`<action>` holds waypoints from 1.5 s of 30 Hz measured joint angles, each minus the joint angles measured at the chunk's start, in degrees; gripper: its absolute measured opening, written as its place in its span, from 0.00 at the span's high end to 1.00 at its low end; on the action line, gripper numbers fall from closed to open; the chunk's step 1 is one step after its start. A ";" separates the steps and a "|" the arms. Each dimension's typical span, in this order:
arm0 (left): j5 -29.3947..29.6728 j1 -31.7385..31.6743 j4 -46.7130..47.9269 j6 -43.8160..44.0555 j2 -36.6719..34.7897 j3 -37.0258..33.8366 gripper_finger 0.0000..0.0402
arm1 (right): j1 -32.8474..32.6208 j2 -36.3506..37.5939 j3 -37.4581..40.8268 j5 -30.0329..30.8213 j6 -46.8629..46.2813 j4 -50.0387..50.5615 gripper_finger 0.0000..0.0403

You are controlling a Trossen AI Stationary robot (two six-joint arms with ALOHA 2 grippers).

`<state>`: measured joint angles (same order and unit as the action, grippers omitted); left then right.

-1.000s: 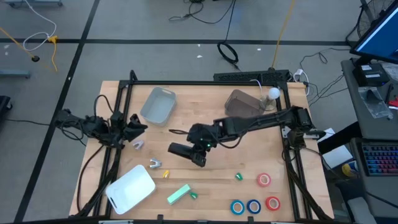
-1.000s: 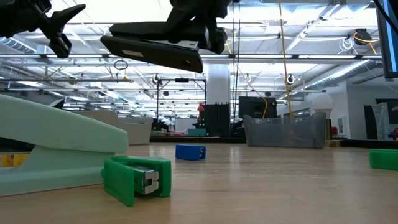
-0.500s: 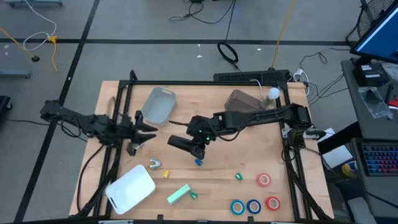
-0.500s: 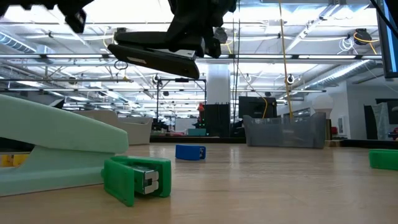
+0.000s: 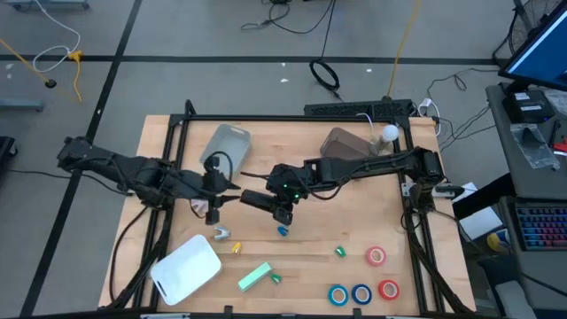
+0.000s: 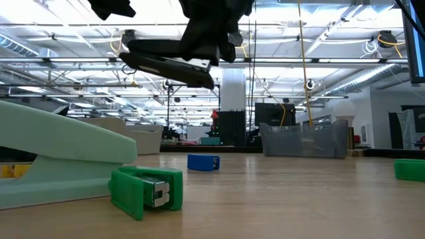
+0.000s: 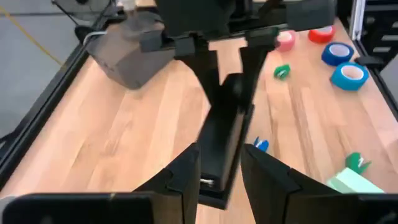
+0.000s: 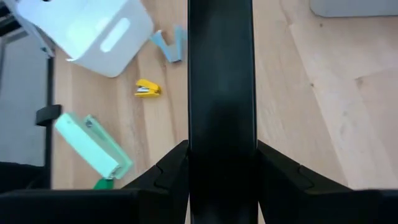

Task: Pick and place Stapler, Stapler remover, tape
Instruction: Put the big black stapler into the gray bin

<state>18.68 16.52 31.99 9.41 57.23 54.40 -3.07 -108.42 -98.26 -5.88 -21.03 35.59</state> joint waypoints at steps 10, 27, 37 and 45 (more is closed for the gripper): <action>-4.96 -2.63 2.58 2.93 6.68 2.18 0.57 | 0.00 0.00 0.00 0.21 2.26 0.01 0.67; -10.90 -7.72 1.32 1.20 9.96 2.16 0.29 | 0.00 0.00 0.00 0.17 3.75 -0.07 0.67; -13.93 -9.22 0.78 1.23 13.97 2.18 0.29 | 0.00 0.00 0.00 0.12 3.76 -0.23 0.67; -15.19 -10.86 -0.69 1.18 15.37 2.17 0.29 | 0.00 -0.02 0.00 0.12 3.76 -0.28 0.67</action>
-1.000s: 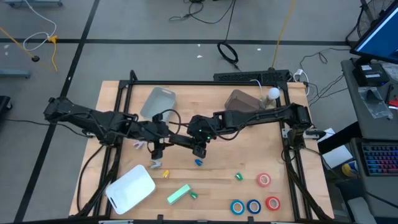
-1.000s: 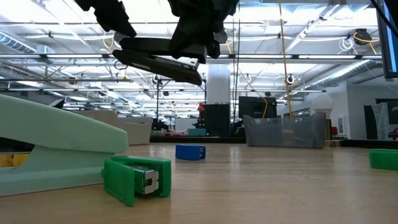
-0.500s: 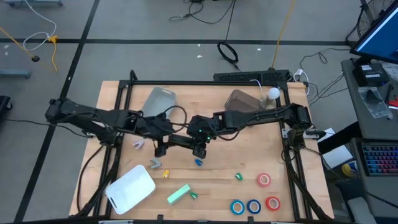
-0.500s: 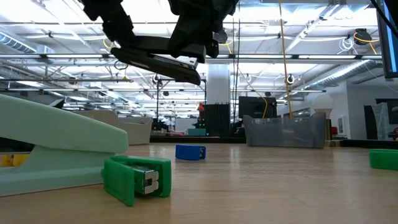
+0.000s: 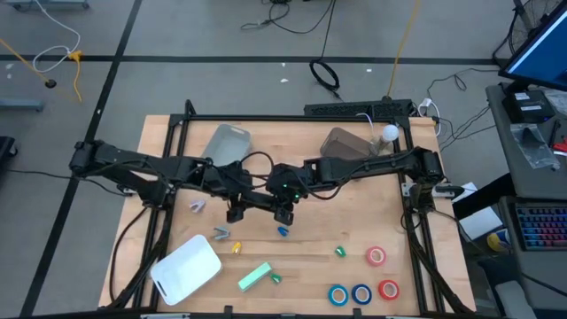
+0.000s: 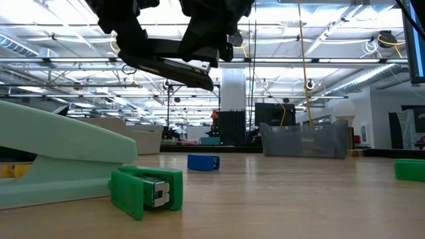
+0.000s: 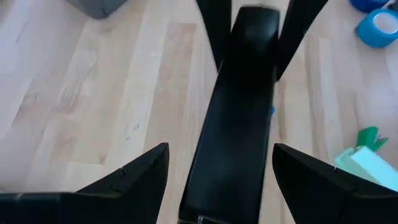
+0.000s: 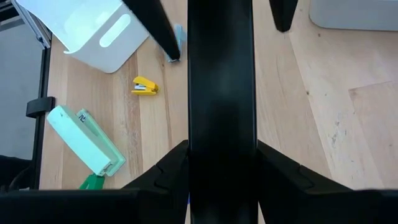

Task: Pick and place Stapler, Stapler remover, tape
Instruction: Put the big black stapler into the gray bin

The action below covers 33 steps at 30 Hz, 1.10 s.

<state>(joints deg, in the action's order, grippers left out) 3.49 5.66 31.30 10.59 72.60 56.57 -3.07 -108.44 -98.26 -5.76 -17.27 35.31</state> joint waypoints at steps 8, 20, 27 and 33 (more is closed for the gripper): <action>-2.54 -0.44 -1.91 0.07 0.26 -0.02 0.41 | 0.00 0.00 0.00 -0.06 0.05 0.00 0.68; -8.51 -1.26 -1.61 -0.41 0.74 -0.02 0.65 | -0.15 -0.02 0.02 -0.69 1.20 -0.38 0.67; -8.23 -1.26 -1.47 0.45 0.74 -0.02 0.65 | -0.15 -0.02 0.02 -0.43 0.39 -0.52 0.64; -7.46 -1.21 0.65 0.51 0.72 0.01 0.65 | -0.12 -0.06 0.02 -1.52 0.25 -0.72 0.62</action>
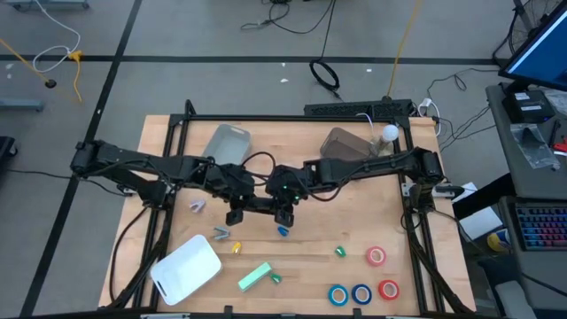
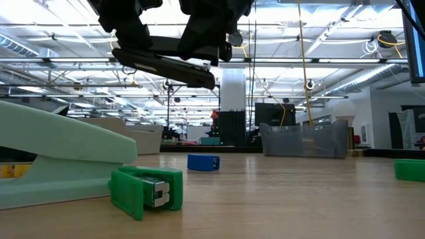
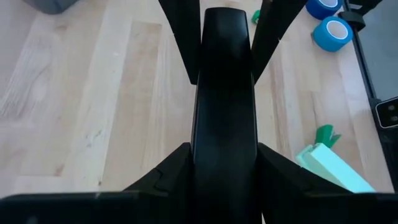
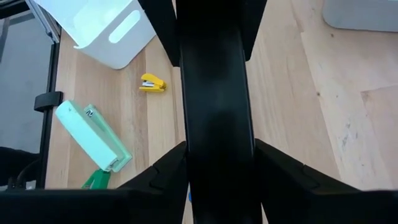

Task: Pick and place Stapler, Stapler remover, tape
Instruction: Put the big black stapler into the gray bin

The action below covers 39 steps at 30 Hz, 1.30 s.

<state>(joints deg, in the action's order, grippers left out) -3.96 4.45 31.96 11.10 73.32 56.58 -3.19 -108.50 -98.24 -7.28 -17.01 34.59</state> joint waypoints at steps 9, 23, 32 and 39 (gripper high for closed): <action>1.45 0.02 3.56 0.08 0.11 -0.06 0.65 | 0.12 -0.07 0.04 0.25 -0.93 -0.52 0.53; 8.07 -1.08 16.62 1.75 -0.90 -0.07 0.65 | 1.43 0.01 0.02 -0.32 -0.31 0.83 0.45; 16.24 -5.48 18.67 7.67 -7.08 -0.09 0.65 | 1.76 0.10 -0.04 -0.36 -1.36 1.64 0.45; 33.49 -12.18 21.82 18.82 -13.10 -0.09 0.65 | 1.72 0.12 -0.07 -0.34 -1.36 1.99 0.46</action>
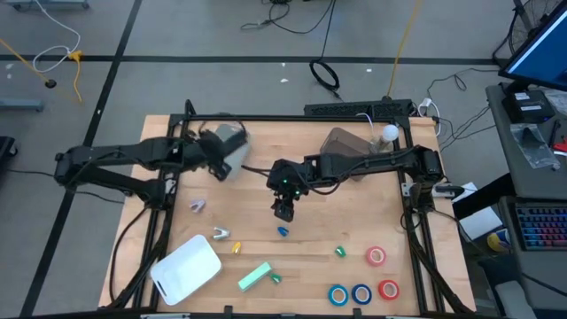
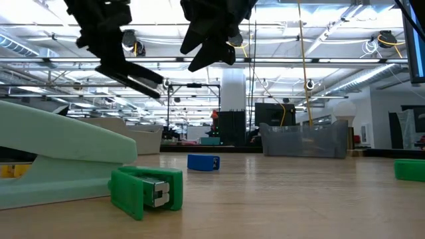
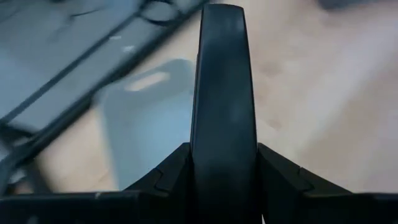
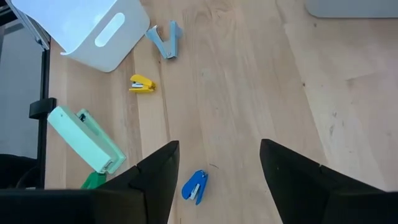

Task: Pick and place Stapler, Stapler remover, tape
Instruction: Put the big black stapler into the gray bin

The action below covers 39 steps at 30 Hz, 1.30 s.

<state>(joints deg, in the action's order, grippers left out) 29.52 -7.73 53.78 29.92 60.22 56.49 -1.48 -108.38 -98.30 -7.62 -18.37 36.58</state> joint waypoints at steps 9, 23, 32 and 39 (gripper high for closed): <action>-0.17 -8.38 0.34 3.89 4.43 -1.32 0.65 | 0.00 0.00 0.00 0.02 0.17 0.02 0.47; 0.54 -12.12 -0.46 6.62 11.79 -2.45 0.65 | 0.00 0.00 0.00 0.07 0.20 0.04 0.47; 2.34 -12.24 -0.26 7.33 15.84 -2.45 0.65 | 0.00 0.00 0.00 0.09 0.20 0.04 0.47; 3.57 -12.23 -0.28 7.59 20.12 -2.50 0.65 | 0.00 0.00 0.00 0.11 0.02 0.05 0.47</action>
<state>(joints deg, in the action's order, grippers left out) 33.09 -19.97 53.49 37.50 80.34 53.99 -1.48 -108.38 -98.30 -7.51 -18.35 36.63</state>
